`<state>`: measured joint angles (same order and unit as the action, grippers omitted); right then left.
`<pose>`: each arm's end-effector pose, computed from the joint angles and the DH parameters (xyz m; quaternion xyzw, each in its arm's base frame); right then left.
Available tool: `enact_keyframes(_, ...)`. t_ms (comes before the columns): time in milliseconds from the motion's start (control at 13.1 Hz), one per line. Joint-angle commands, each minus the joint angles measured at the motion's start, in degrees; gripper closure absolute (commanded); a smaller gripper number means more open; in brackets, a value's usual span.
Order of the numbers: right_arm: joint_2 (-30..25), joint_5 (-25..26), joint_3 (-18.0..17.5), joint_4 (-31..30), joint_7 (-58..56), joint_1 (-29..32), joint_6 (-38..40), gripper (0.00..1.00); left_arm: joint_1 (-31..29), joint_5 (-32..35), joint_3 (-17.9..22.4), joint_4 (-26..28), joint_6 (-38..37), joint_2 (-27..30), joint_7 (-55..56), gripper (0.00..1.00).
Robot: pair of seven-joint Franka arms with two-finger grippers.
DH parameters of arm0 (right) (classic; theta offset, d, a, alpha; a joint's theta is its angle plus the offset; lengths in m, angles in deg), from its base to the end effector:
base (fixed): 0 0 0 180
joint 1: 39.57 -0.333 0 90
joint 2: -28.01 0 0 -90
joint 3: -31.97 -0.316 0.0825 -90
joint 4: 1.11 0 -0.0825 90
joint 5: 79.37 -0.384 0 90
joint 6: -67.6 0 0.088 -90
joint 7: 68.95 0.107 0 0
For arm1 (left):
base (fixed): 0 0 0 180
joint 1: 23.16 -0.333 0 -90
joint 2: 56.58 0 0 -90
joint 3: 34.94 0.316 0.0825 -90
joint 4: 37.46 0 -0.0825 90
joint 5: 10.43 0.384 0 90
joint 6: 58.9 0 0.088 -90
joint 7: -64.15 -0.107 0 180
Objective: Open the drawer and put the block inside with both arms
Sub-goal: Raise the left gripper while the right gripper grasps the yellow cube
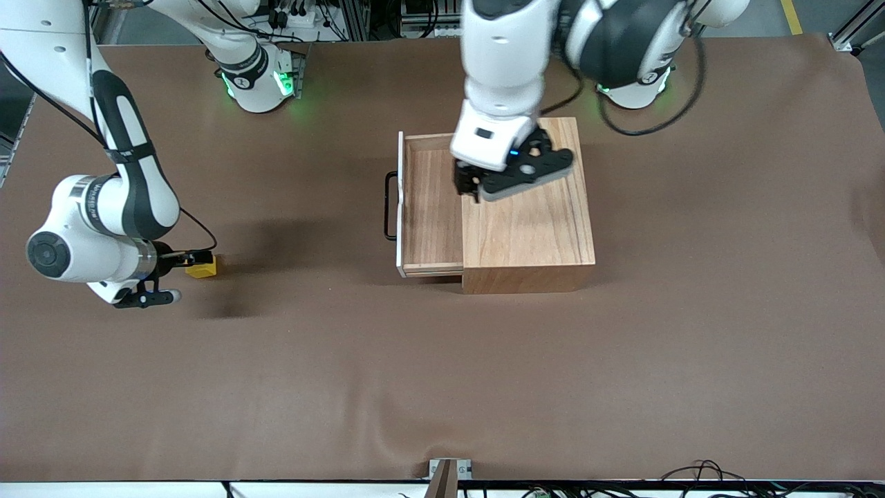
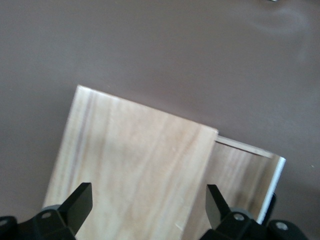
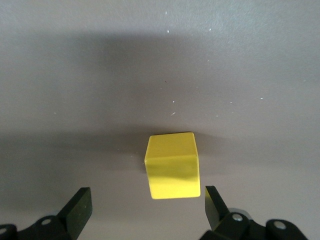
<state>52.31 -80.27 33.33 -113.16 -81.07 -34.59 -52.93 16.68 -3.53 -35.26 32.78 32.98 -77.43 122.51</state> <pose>0.5820 -0.0636 0.2393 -0.9895 -0.0454 0.1356 0.0232 0.5164 -0.4185 0.5691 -0.9859 -0.1565 -0.0493 0.0334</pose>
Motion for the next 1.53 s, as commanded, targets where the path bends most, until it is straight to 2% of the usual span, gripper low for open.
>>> enact_keyframes(0, -1.19, 0.72, -0.75, -2.03, -1.85, 1.35, -2.42, 0.0, -6.76, 0.04, -0.92, 6.57, -0.04, 6.42, -6.4, 0.0)
enact_keyframes(229, -0.31, 0.64, -0.74, -2.55, -6.33, 3.1, -4.27, 0.0, -14.94, -0.4, -1.09, 15.25, 0.4, 12.75, -18.07, 0.0)
enact_keyframes(534, -0.31, 0.46, -0.83, -7.29, -6.51, 3.28, -10.94, 0.0, -23.12, -1.71, -1.18, 22.03, 0.23, 20.04, -29.42, 0.0)
enact_keyframes(839, -0.22, -0.07, -0.92, -9.06, -6.42, 2.84, -13.76, 0.33, -31.47, -4.79, -1.18, 23.2, -0.73, 22.87, -43.39, 0.0)
enact_keyframes(916, -0.31, -0.07, -0.92, -9.15, -6.42, 2.76, -13.68, 0.67, -32.27, -4.79, -1.09, 22.93, -1.35, 22.87, -45.69, 0.0)
enact_keyframes(992, -0.31, -0.07, -0.92, -9.06, -6.42, 2.76, -13.59, 0.95, -32.71, -4.79, -1.01, 22.5, -2.14, 23.22, -46.49, 0.0)
enact_keyframes(1068, -0.4, -0.07, -1.01, -8.71, -6.42, 2.76, -13.07, 1.0, -32.72, -4.79, -0.83, 22.23, -2.49, 23.75, -46.5, 0.0)
enact_keyframes(1221, -2.06, -0.15, -1.71, -6.36, -5.46, 1.1, -7.39, 1.0, -32.98, -4.79, -0.74, 21.01, -2.93, 23.49, -46.5, 0.0)
enact_keyframes(1297, -2.94, -0.42, -1.8, -2.16, -4.15, 0.56, 0.22, 1.0, -32.98, -4.79, -0.74, 20.3, -3.98, 23.23, -46.5, 0.0)
enact_keyframes(1450, -3.12, -5.66, -4.25, 8.55, 0.06, -0.4, 16.12, 1.0, -33.16, -4.88, -0.65, 19.42, -5.3, 22.96, -46.59, 0.0)
